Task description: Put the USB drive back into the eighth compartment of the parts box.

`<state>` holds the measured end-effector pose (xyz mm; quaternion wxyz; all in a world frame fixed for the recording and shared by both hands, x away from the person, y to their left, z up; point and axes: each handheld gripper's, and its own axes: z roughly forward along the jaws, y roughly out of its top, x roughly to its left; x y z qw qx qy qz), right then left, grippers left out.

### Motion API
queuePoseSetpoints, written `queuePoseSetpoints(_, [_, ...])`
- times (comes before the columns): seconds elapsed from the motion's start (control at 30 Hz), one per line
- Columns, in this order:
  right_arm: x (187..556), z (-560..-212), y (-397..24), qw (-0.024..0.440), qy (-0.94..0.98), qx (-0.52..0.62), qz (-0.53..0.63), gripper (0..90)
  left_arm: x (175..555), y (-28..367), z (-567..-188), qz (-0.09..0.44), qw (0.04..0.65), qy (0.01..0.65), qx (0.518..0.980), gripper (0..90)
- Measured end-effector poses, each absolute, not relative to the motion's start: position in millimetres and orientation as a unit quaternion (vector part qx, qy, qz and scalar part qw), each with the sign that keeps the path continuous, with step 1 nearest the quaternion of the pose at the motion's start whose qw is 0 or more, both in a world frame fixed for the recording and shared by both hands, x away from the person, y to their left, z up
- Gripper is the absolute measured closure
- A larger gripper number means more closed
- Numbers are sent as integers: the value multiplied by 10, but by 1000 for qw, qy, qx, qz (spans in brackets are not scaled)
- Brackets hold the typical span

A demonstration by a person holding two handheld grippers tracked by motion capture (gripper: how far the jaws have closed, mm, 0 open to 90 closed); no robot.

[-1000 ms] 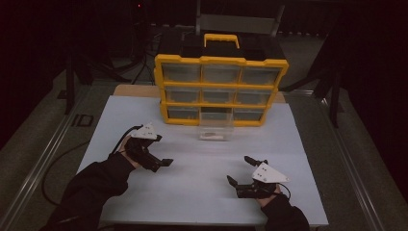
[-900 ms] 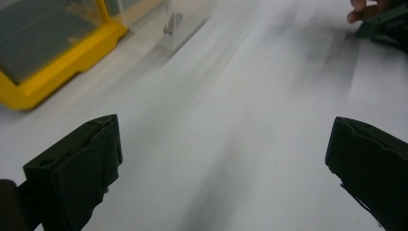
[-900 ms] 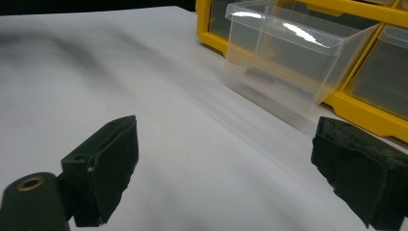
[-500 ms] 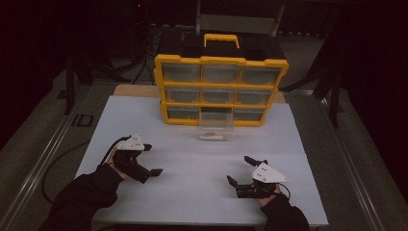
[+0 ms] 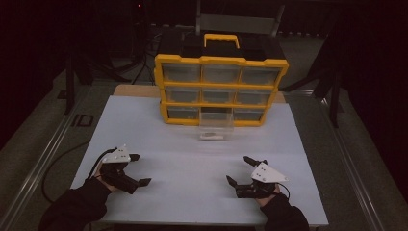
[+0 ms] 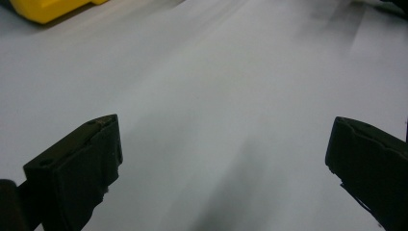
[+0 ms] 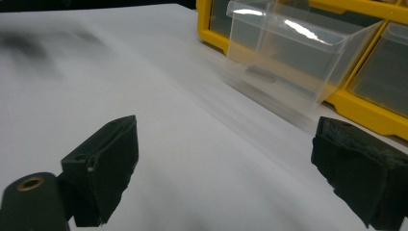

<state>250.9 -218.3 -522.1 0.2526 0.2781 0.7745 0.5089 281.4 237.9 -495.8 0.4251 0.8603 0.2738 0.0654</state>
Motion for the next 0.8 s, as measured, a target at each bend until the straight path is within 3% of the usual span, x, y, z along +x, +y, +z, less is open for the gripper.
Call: queuePoseSetpoints(0.8, [2507,-5227,-2178,249,776,279,508,94,2563,2751,-5200,86,433,327,836,4])
